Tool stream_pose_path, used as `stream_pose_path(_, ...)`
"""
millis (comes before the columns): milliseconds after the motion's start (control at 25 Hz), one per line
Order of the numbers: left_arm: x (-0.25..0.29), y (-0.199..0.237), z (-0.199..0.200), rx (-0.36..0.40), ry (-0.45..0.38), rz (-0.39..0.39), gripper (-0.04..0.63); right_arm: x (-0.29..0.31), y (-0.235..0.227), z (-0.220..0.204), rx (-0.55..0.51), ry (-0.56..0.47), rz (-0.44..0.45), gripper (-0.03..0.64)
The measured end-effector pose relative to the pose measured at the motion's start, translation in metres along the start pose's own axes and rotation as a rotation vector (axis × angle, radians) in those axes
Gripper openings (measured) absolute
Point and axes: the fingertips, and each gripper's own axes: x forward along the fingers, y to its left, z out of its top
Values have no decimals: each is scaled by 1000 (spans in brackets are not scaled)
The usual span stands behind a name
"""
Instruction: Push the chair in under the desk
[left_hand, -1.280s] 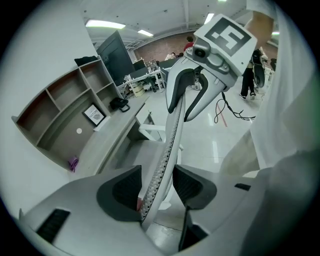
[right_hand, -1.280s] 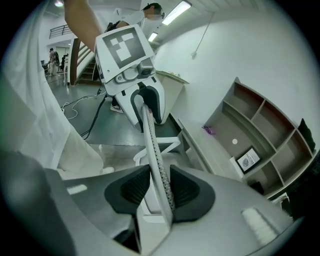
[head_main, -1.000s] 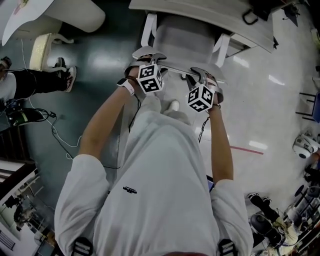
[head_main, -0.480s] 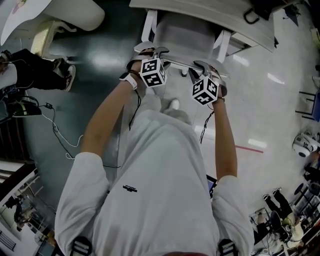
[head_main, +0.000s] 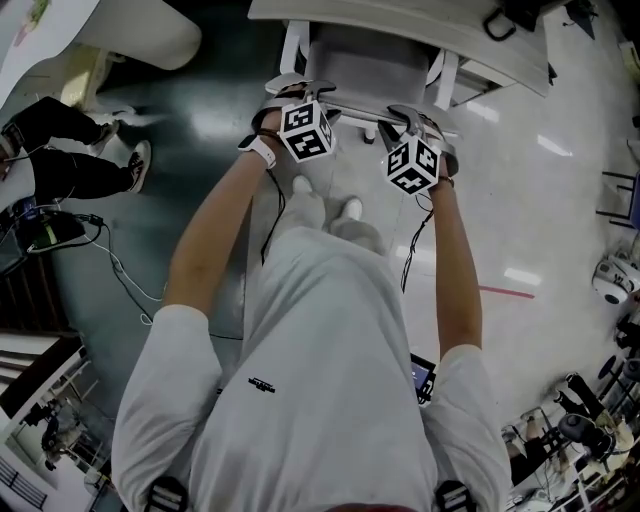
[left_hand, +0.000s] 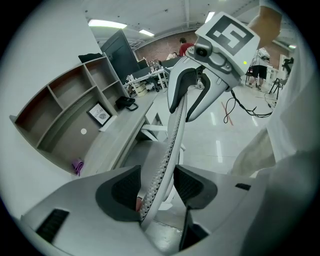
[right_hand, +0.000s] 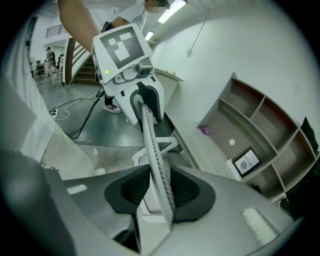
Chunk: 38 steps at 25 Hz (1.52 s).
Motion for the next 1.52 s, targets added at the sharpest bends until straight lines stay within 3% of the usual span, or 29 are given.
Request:
stream_pose_path(1240,71,129,56,4,-28,96,209,59,-152,-11,-34,-5,-6,147)
stream_pose_path(1520,72,130,56,20,-39,113,208,61,-154,-9,-51,-16,-26,149)
